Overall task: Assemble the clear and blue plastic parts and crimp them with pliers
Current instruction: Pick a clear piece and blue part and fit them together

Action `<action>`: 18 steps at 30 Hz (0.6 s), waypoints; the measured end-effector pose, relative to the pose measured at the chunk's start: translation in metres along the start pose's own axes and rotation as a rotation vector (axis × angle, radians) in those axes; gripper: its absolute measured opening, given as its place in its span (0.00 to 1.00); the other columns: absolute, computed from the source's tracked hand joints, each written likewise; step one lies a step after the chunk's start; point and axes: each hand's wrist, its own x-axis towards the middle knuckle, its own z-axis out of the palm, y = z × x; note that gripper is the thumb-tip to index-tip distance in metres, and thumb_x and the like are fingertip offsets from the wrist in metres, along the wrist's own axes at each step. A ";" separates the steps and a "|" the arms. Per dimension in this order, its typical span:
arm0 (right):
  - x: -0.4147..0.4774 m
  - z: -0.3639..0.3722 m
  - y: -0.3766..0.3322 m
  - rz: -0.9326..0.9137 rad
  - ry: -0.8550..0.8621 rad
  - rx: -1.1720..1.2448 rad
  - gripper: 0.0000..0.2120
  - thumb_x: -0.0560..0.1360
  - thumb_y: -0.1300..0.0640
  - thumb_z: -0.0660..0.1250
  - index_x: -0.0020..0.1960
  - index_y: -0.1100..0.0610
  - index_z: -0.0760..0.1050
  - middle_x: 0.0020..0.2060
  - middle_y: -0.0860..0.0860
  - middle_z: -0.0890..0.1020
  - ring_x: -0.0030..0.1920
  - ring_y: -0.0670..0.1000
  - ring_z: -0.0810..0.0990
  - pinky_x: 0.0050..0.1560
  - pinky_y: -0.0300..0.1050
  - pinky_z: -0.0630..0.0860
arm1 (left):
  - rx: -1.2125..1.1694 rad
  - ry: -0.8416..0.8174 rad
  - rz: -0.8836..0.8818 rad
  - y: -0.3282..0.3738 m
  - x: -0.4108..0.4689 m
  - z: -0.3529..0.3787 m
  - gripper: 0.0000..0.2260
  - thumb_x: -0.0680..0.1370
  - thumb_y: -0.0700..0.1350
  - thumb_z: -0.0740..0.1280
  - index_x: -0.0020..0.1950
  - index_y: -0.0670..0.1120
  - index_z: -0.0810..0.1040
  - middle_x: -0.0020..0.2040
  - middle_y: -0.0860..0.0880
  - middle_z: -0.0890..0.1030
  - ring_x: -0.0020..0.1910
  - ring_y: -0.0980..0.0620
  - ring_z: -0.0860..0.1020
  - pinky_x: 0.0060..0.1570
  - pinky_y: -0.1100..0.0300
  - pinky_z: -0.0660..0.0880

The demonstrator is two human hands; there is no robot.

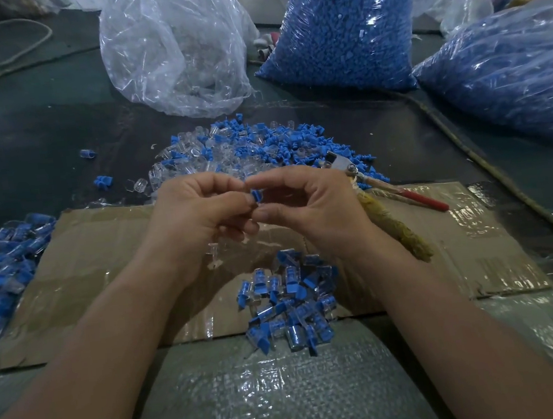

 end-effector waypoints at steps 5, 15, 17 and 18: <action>-0.001 -0.002 0.004 -0.057 0.015 0.004 0.19 0.66 0.67 0.72 0.56 0.58 0.76 0.42 0.48 0.82 0.46 0.45 0.82 0.50 0.39 0.78 | -0.036 -0.055 -0.068 0.003 0.001 -0.001 0.05 0.62 0.38 0.69 0.36 0.41 0.77 0.27 0.47 0.80 0.23 0.54 0.77 0.24 0.67 0.73; -0.003 -0.005 0.005 -0.056 0.045 0.042 0.17 0.65 0.69 0.72 0.53 0.61 0.77 0.38 0.44 0.81 0.40 0.42 0.83 0.43 0.33 0.77 | -0.071 -0.107 -0.103 0.005 0.000 0.001 0.06 0.60 0.39 0.68 0.36 0.41 0.76 0.26 0.46 0.80 0.23 0.54 0.78 0.22 0.67 0.72; -0.003 -0.005 0.005 -0.060 0.053 0.036 0.17 0.65 0.69 0.72 0.53 0.61 0.77 0.38 0.44 0.81 0.40 0.42 0.83 0.43 0.34 0.78 | -0.071 -0.106 -0.105 0.005 0.000 0.001 0.06 0.60 0.39 0.68 0.35 0.41 0.76 0.26 0.46 0.80 0.23 0.54 0.78 0.22 0.67 0.72; -0.003 -0.005 0.006 -0.062 0.053 0.034 0.17 0.65 0.68 0.72 0.53 0.61 0.77 0.38 0.44 0.81 0.40 0.42 0.83 0.43 0.34 0.78 | -0.072 -0.104 -0.106 0.005 0.000 0.001 0.06 0.60 0.39 0.68 0.35 0.41 0.76 0.26 0.46 0.80 0.23 0.54 0.78 0.22 0.67 0.72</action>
